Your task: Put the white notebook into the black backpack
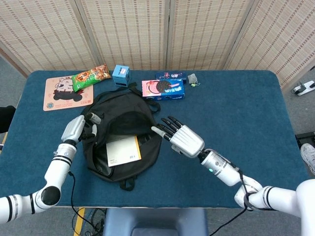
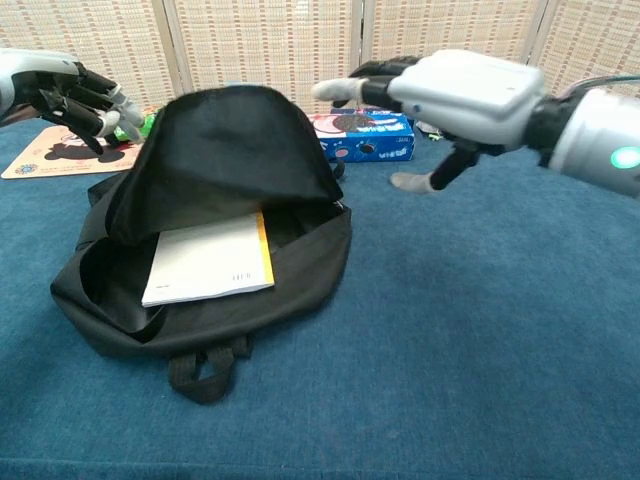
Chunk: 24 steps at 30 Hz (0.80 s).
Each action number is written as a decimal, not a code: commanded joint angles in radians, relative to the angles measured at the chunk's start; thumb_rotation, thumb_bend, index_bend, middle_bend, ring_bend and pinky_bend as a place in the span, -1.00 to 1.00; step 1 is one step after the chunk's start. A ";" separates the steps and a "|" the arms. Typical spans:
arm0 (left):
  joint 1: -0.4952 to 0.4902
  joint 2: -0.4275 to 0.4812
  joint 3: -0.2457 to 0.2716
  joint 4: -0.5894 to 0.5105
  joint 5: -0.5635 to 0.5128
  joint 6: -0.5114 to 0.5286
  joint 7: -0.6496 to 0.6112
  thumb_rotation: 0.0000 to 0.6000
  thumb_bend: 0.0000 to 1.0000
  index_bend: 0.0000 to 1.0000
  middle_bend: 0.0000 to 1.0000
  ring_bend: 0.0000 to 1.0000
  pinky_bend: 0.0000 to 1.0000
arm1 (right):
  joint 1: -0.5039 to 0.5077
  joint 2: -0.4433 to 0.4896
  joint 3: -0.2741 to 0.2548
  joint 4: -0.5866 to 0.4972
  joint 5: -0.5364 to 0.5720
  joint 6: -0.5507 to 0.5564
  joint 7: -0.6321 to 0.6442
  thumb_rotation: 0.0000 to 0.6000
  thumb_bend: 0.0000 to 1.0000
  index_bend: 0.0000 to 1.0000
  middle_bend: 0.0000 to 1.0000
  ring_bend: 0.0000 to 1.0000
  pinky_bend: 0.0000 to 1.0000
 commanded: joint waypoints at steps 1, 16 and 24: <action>0.041 0.010 0.037 -0.053 0.077 0.053 -0.001 1.00 0.08 -0.36 -0.35 -0.33 -0.34 | -0.065 0.076 -0.028 -0.070 -0.008 0.057 -0.021 1.00 -0.41 -1.00 -0.72 -0.93 -0.84; 0.176 0.007 0.134 -0.075 0.348 0.277 0.045 1.00 -0.04 -0.40 -0.41 -0.37 -0.36 | -0.231 0.284 -0.044 -0.204 0.082 0.104 0.001 1.00 -0.32 -0.71 -0.39 -0.61 -0.46; 0.308 0.019 0.223 -0.072 0.507 0.476 0.127 1.00 -0.04 -0.38 -0.42 -0.37 -0.38 | -0.369 0.340 -0.065 -0.232 0.136 0.184 0.056 1.00 -0.20 -0.30 -0.15 -0.32 -0.19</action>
